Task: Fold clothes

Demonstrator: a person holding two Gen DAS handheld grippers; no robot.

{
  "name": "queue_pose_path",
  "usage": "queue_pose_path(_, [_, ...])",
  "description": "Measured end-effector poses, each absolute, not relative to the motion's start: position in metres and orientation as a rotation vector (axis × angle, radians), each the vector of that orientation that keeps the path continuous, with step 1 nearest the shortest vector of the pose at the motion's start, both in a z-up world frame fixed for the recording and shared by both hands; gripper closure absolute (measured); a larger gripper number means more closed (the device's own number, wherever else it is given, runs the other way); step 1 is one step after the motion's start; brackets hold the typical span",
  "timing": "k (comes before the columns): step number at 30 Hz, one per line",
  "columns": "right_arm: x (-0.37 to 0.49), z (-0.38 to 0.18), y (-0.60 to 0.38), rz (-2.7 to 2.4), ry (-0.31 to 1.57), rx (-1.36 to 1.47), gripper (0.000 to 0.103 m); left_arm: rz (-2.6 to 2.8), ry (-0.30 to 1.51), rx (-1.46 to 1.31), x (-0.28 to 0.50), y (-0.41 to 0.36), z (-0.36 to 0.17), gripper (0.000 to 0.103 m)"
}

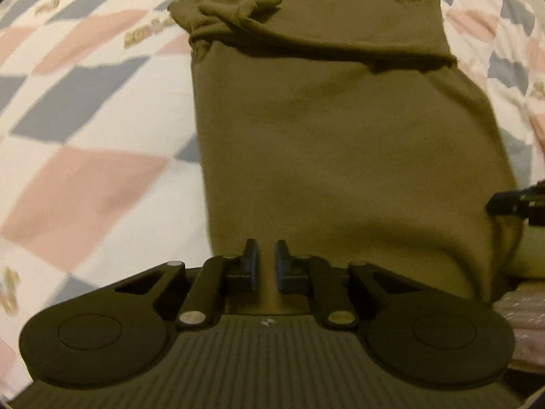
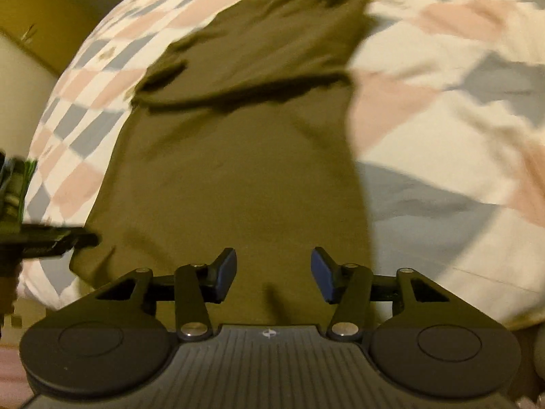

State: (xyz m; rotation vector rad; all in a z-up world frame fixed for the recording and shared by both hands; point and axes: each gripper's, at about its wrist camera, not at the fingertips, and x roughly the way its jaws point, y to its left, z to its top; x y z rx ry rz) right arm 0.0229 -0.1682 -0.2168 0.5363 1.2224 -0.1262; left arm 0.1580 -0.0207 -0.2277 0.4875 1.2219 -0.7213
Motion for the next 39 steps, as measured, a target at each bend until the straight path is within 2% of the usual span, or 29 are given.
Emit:
queue_pose_path(1, [0.031,-0.225,-0.163,-0.156,1.271,0.496,0.084,-0.735,1.211,0.487,0.165,-0.023,-0.228,0.095])
queue_pose_path(5, [0.058,-0.213,-0.16,-0.194,1.156,0.464,0.085,-0.815,1.154,0.443,0.202,-0.038,-0.221,0.095])
queue_pose_path(9, [0.098,-0.214,-0.155,-0.187,1.093,0.383,0.079,-0.894,1.049,0.532,0.227,-0.076,-0.227,0.093])
queue_pose_path(12, [0.126,-0.223,-0.15,-0.19,1.063,0.326,0.078,-0.941,0.987,0.58,0.24,-0.094,-0.232,0.093])
queue_pose_path(16, [0.155,-0.22,-0.137,-0.141,0.988,0.247,0.073,-0.972,1.019,0.518,0.258,-0.094,-0.237,0.093])
queue_pose_path(22, [0.183,-0.224,-0.112,-0.051,0.919,0.081,0.073,-0.999,1.061,0.433,0.28,-0.095,-0.244,0.093])
queue_pose_path(27, [0.205,-0.236,-0.09,0.024,0.883,-0.092,0.063,-0.975,1.089,0.394,0.286,-0.097,-0.247,0.093])
queue_pose_path(29, [0.213,-0.244,-0.081,0.062,0.874,-0.156,0.063,-0.965,1.088,0.403,0.285,-0.099,-0.247,0.093])
queue_pose_path(30, [0.218,-0.249,-0.079,0.08,0.874,-0.168,0.065,-0.963,1.083,0.406,0.284,-0.101,-0.246,0.093])
queue_pose_path(31, [0.222,-0.252,-0.081,0.094,0.873,-0.156,0.084,-0.965,1.075,0.411,0.283,-0.102,-0.244,0.093])
queue_pose_path(32, [0.224,-0.251,-0.087,0.099,0.867,-0.107,0.096,-0.97,1.062,0.424,0.28,-0.105,-0.242,0.093])
queue_pose_path(33, [0.225,-0.247,-0.097,0.087,0.854,-0.033,0.102,-0.979,1.044,0.449,0.275,-0.11,-0.239,0.093])
queue_pose_path(36, [0.213,-0.226,-0.148,-0.041,0.755,0.283,0.102,-1.012,0.984,0.534,0.259,-0.129,-0.232,0.093])
queue_pose_path(39, [0.182,-0.203,-0.21,-0.233,0.615,0.561,0.101,-1.079,0.927,0.583,0.238,-0.156,-0.225,0.083])
